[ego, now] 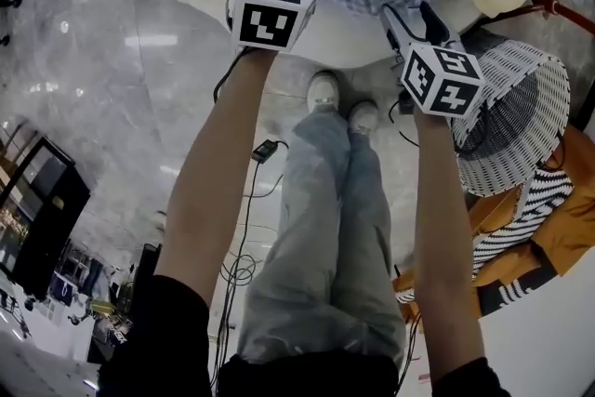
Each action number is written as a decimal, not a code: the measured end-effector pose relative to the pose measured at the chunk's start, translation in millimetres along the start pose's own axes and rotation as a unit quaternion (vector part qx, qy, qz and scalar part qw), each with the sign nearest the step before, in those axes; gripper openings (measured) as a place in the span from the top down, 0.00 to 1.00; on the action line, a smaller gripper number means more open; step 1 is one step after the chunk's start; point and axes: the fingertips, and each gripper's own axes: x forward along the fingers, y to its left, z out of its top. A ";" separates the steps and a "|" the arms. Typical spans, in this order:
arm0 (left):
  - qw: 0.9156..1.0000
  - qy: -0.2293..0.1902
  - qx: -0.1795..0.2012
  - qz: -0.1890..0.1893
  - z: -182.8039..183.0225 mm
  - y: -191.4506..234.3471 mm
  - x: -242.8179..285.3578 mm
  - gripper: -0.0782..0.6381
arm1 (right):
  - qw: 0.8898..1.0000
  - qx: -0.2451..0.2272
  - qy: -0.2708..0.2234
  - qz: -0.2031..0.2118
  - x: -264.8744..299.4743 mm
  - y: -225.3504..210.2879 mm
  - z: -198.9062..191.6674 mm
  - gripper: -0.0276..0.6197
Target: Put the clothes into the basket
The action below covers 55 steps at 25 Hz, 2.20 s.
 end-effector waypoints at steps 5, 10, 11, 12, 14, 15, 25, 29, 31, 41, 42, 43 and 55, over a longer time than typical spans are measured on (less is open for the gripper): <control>1.000 0.015 0.022 -0.016 -3.4 6.5 31.1 0.53 | 1.000 0.019 0.013 -0.006 28.5 -13.6 -1.9 0.54; 1.000 0.011 0.007 -0.021 -2.0 -2.0 33.1 0.61 | 0.999 0.040 0.022 0.008 36.7 -8.7 0.2 0.70; 1.000 0.014 0.011 -0.021 -3.1 -4.4 33.3 0.67 | 0.999 0.033 0.022 0.012 36.2 -4.7 1.8 0.84; 0.999 0.018 0.015 -0.022 -4.2 -7.4 33.0 0.75 | 0.999 0.028 0.022 0.020 34.9 0.6 2.8 0.90; 0.999 0.023 0.021 -0.021 -5.5 -13.8 30.6 0.84 | 0.998 0.034 0.020 0.047 30.2 13.6 3.7 0.92; 0.999 0.025 0.020 -0.022 -5.1 -16.3 28.6 0.84 | 0.997 0.043 0.018 0.060 26.4 19.4 4.8 0.92; 0.998 -0.020 0.001 -0.063 27.5 -64.8 -51.1 0.85 | 0.988 0.058 -0.065 0.131 -63.4 63.0 53.8 0.92; 0.996 -0.051 0.002 -0.068 57.1 -85.9 -103.6 0.85 | 0.983 0.035 -0.096 0.153 -116.8 84.2 84.2 0.92; 0.995 -0.071 0.000 -0.065 79.8 -92.4 -129.5 0.85 | 0.979 0.029 -0.118 0.162 -145.7 91.1 104.7 0.92; 0.989 -0.134 -0.038 -0.049 180.6 -146.8 -271.6 0.85 | 0.960 -0.007 -0.210 0.185 -309.1 126.7 192.9 0.92; 0.988 -0.141 -0.040 -0.052 192.3 -155.3 -287.1 0.85 | 0.958 -0.013 -0.220 0.185 -328.5 127.7 202.8 0.92; 0.986 -0.149 -0.042 -0.055 203.2 -164.7 -302.8 0.85 | 0.955 -0.018 -0.229 0.186 -348.4 128.2 211.4 0.92; 0.966 -0.241 -0.029 -0.086 315.7 -304.2 -449.8 0.85 | 0.916 -0.021 -0.365 0.163 -581.9 102.0 260.2 0.92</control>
